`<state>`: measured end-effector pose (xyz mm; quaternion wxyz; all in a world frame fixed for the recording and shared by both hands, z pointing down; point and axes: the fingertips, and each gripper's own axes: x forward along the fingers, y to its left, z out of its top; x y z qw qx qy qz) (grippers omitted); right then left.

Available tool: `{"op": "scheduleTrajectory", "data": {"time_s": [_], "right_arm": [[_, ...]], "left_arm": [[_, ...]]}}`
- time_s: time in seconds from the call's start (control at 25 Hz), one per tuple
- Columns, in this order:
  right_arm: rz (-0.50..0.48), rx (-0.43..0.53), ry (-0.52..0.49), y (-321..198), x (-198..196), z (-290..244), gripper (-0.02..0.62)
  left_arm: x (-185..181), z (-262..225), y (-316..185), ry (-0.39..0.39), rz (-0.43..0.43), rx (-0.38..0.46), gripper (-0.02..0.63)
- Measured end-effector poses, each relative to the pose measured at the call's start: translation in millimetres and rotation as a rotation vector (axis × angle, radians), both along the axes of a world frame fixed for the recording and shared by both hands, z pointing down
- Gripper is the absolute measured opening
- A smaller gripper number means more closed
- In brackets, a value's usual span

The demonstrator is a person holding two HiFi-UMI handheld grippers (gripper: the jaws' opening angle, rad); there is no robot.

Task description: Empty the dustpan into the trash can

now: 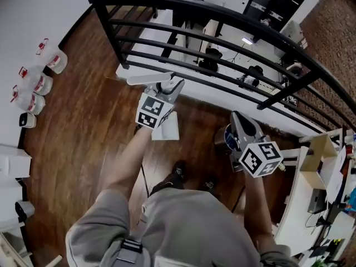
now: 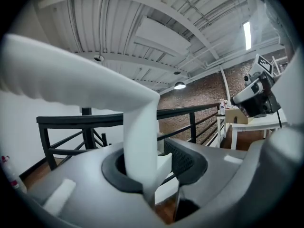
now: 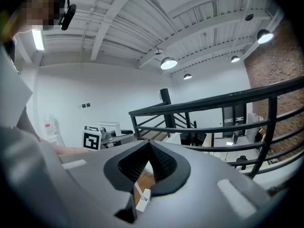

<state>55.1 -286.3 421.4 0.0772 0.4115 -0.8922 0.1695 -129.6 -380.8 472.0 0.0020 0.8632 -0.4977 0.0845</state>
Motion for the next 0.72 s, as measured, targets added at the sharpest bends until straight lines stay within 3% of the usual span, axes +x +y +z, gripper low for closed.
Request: {"op": "scheduleTrajectory", "data": {"time_s": [0.28, 0.48, 0.72], "right_arm": [[-0.065, -0.090, 0.052, -15.6, -44.4, 62.0, 0.000], [-0.082, -0.148, 0.071, -14.7, -59.3, 89.0, 0.000], [-0.094, -0.180, 0.084, -15.1, -67.6, 101.3, 0.000]], "left_arm": [[-47.4, 83.8, -8.7, 0.040, -0.043, -0.067, 0.133], [-55.3, 121.5, -1.8, 0.068, -0.067, -0.103, 0.118], [-69.3, 149.2, 3.0, 0.112, -0.164, -0.119, 0.110]]}}
